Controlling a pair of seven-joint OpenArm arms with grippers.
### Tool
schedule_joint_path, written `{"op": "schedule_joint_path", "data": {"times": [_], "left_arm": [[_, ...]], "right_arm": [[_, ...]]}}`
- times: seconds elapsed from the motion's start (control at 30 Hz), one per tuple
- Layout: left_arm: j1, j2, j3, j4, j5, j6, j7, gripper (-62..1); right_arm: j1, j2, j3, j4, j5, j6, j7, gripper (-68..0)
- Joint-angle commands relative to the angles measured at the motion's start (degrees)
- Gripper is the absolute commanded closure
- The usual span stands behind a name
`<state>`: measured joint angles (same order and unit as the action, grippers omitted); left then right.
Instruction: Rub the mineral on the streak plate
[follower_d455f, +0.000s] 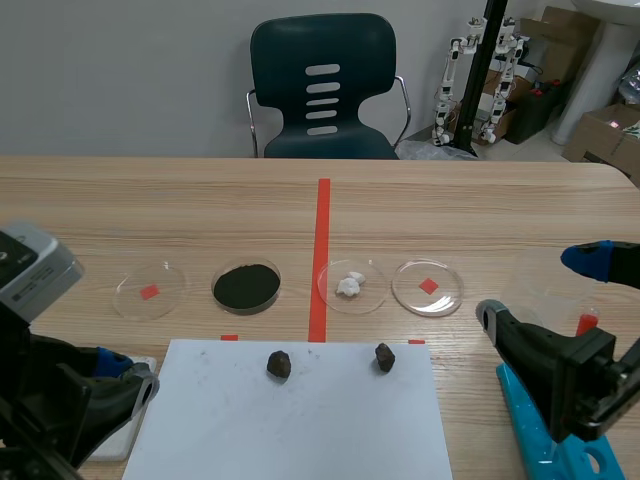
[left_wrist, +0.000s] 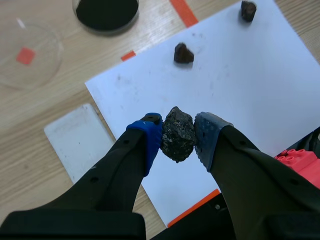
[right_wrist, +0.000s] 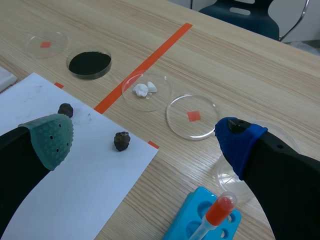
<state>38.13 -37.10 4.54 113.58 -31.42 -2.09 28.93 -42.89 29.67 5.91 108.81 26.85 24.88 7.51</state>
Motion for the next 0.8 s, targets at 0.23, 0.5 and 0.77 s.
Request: {"op": "schedule_joint_path", "data": {"times": [0.23, 0.5, 0.77], "left_arm": [[-14.14, 6.32, 0.44, -10.10, -1.20, 13.64, 18.99, -9.0], [-25.09, 8.87, 0.44, -17.92, -1.18, 17.51, 30.77, -9.0], [-33.33, 9.64, 0.72, -24.09, -1.16, 17.42, 39.78, -9.0]], "right_arm": [[0.04, 0.17, 0.46, 1.16, 0.61, 0.04, 1.01, -59.1], [0.04, 0.17, 0.46, 1.16, 0.61, 0.04, 1.01, -59.1], [0.04, 0.17, 0.46, 1.16, 0.61, 0.04, 1.01, -59.1]]}}
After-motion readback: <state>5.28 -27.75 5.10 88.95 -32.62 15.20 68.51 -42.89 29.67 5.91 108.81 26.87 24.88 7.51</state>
